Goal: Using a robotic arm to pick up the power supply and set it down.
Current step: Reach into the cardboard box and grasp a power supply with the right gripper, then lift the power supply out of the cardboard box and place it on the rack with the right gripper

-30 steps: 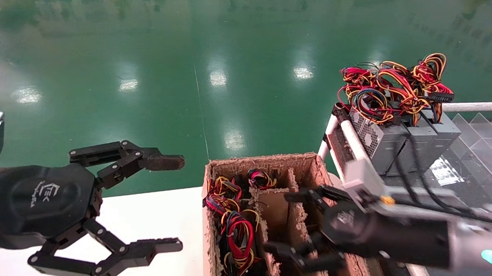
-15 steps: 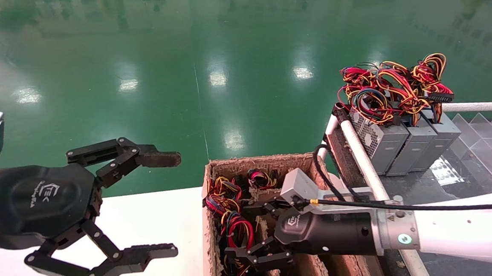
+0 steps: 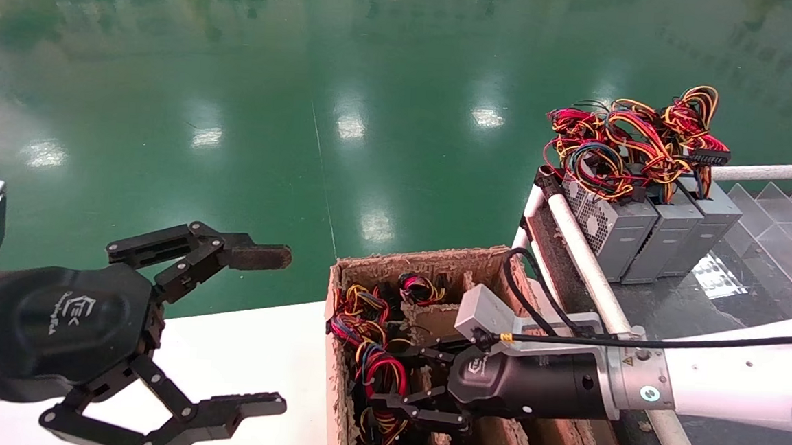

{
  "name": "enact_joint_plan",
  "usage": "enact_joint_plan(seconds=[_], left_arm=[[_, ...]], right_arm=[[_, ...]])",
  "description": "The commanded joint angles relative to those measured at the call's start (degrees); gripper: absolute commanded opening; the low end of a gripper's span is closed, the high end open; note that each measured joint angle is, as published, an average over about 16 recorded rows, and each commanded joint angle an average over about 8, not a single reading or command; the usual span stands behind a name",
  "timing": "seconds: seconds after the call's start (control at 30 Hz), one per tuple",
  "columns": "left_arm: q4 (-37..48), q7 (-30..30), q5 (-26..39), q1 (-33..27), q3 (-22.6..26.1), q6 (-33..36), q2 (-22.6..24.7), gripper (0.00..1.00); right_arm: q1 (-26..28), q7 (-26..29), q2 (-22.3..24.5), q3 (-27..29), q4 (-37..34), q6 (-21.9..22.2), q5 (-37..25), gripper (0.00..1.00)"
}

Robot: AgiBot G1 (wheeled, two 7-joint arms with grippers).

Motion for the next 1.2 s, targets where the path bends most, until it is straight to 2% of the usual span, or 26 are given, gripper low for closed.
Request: enact_joint_plan(seconds=[0.03,0.77,0.97,1.2], left_arm=[[0.00,0.00,0.00,0.00,0.00,0.00,0.00,1.00],[0.00,0.01,-0.01,-0.01,0.02,-0.01,-0.01,1.00],[0.00,0.01,-0.02,-0.01,0.02,-0.01,-0.01,1.00],[0.00,0.02,-0.02,-0.01,0.03,-0.01,-0.01,1.00]], right_arm=[[-0.14,-0.06,0.16,0.02,-0.01,-0.02,0.01,0.00],[-0.64,0.74,0.13,0.63,0.38,1.07,0.80,0.00],[-1.00,0.88,1.79,2.56,2.44,0.21,3.91,0.00],[-1.90,1.26,5.55,6.13,8.48,0.96,8.28,0.00]])
